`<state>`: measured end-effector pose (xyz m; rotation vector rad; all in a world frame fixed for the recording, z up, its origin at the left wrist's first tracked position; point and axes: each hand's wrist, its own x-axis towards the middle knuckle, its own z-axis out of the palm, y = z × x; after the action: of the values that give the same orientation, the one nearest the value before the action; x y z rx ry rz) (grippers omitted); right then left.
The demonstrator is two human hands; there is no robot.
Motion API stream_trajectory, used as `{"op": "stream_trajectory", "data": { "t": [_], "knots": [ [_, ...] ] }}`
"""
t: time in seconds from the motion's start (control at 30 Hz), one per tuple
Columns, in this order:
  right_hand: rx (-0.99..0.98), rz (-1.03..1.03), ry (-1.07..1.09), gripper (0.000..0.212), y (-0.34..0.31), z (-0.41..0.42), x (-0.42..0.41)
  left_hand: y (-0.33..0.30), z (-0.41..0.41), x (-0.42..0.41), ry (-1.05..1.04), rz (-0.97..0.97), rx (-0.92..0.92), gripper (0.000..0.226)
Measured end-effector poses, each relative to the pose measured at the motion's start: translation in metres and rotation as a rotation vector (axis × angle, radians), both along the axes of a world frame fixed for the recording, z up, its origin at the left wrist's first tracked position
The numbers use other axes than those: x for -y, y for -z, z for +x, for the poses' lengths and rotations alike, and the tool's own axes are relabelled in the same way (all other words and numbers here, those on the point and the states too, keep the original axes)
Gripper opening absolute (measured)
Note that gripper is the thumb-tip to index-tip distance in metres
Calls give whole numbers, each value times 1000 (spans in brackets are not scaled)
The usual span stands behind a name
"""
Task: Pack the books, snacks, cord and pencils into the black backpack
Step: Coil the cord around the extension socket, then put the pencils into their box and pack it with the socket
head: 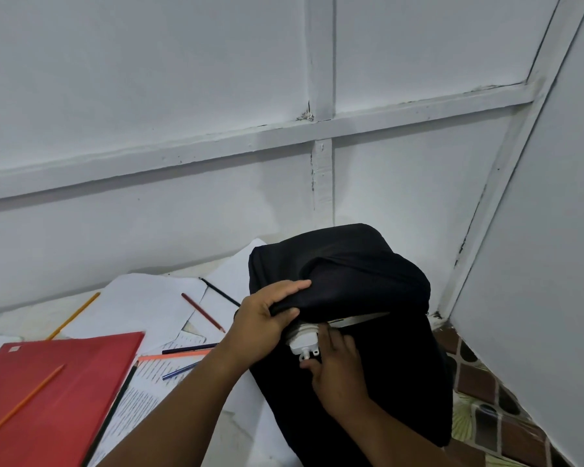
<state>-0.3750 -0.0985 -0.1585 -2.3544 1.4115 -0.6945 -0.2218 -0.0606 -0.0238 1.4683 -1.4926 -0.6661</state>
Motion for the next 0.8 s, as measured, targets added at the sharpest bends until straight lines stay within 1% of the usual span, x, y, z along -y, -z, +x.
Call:
{"op": "stream_trajectory", "data": {
  "t": [0.03, 0.1, 0.13, 0.2, 0.23, 0.27, 0.37, 0.43, 0.53, 0.63, 0.7, 0.8],
  "knots": [
    [43, 14, 4, 72, -1, -3, 2, 5, -1, -4, 5, 7, 18, 60],
    [219, 121, 4, 66, -9, -10, 3, 19, -5, -13, 4, 47, 31, 63],
    [304, 145, -3, 58, -14, -16, 0, 26, -6, -18, -4, 72, 5, 63],
    [402, 84, -5, 31, -25, -28, -11, 36, -10, -30, -21, 104, -92, 63],
    [438, 18, -11, 23, -31, -34, -19, 39, -11, -36, -27, 113, -138, 63],
    [464, -59, -24, 20, -38, -39, -28, 40, -13, -42, -34, 122, -182, 63],
    [558, -199, -74, 18, -65, -42, -48, 38, -15, -63, -106, 153, -336, 56],
    [623, -241, -126, 15, -85, -32, -56, 34, -12, -81, -179, 151, -395, 49],
    [733, -245, -235, 11, -107, -7, -66, 32, 2, -109, -301, 111, -381, 37],
    [793, -234, -294, 8, -114, 26, -79, 34, 28, -134, -440, 105, -350, 30],
    [811, -210, -309, 8, -114, 51, -92, 36, 52, -150, -517, 95, -349, 29],
    [794, -139, -395, 10, -112, 94, -113, 36, 99, -176, -621, 48, -347, 31]
  ]
}}
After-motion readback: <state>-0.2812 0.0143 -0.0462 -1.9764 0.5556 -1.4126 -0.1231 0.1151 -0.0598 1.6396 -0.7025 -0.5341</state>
